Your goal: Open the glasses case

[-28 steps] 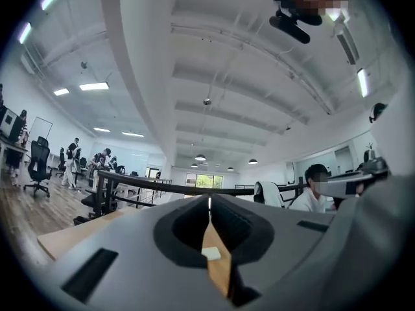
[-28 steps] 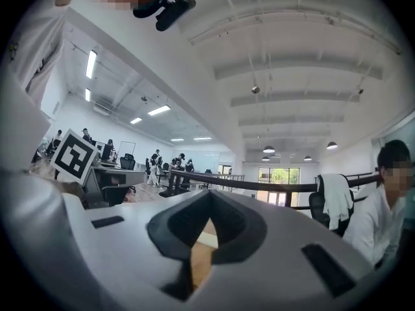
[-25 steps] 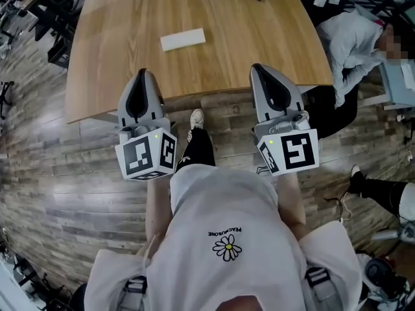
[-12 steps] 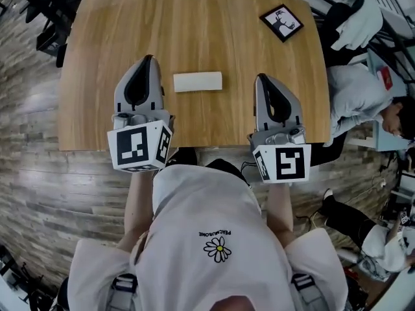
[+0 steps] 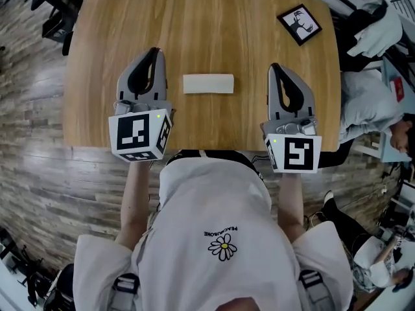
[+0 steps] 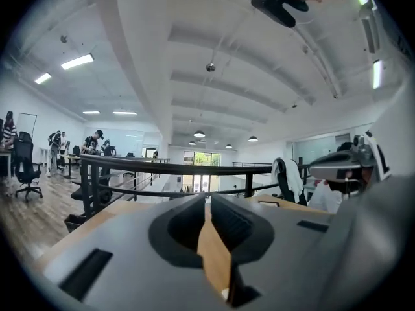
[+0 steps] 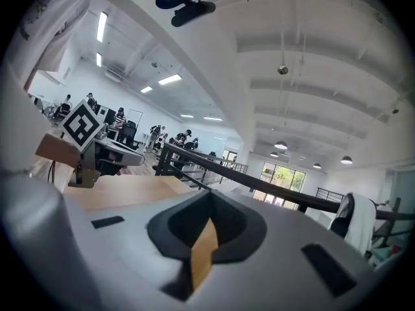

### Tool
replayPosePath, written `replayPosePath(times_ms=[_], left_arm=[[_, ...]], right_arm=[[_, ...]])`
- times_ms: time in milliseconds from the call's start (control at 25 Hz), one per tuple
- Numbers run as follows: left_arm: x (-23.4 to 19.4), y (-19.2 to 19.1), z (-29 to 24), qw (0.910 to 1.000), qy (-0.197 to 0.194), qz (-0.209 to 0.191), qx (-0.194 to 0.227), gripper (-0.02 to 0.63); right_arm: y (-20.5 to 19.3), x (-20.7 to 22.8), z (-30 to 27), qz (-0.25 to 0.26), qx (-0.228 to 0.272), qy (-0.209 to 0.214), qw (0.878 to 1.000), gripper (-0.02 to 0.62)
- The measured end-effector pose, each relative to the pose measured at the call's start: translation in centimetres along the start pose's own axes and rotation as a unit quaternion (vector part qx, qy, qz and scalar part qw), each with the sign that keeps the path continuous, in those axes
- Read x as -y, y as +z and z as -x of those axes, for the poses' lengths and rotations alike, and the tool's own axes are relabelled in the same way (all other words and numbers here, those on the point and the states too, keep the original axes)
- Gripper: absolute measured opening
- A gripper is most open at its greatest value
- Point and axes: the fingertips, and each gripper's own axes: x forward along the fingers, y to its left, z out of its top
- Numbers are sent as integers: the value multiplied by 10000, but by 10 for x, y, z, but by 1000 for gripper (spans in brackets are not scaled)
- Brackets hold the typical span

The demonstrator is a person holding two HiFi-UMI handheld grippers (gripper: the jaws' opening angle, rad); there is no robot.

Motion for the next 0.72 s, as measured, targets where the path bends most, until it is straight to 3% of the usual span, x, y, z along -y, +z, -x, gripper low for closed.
replayPosePath(times_ms=[120, 200, 240, 320, 360, 480, 560, 720], left_arm=[[-2, -21, 2, 9994, 59, 2, -346, 55], [1, -41, 3, 9980, 20, 146, -617, 60], [4, -53, 4, 9969, -18, 233, -750, 60], [12, -84, 6, 9929, -131, 400, -1109, 99], [16, -102, 7, 9896, -194, 473, -1347, 136], [27, -151, 9, 9776, -306, 691, -1965, 153], [33, -179, 10, 9683, -339, 891, -2309, 227], [46, -222, 14, 9484, -446, 934, -2998, 233]], right_arm=[[2, 0, -7, 87, 44, 310, 9995, 8], [-2, -7, -14, 141, -67, 750, 9971, 8], [-8, -15, -18, 142, -226, 1087, 9937, 37], [-28, -35, -25, 174, -622, 1797, 9816, 169], [-38, -42, -29, 254, -766, 2042, 9756, 172], [-65, -55, -37, 644, -1056, 2453, 9615, 186], [-82, -64, -39, 905, -1185, 2731, 9504, 193], [-125, -76, -33, 1584, -1618, 3271, 9175, 198]])
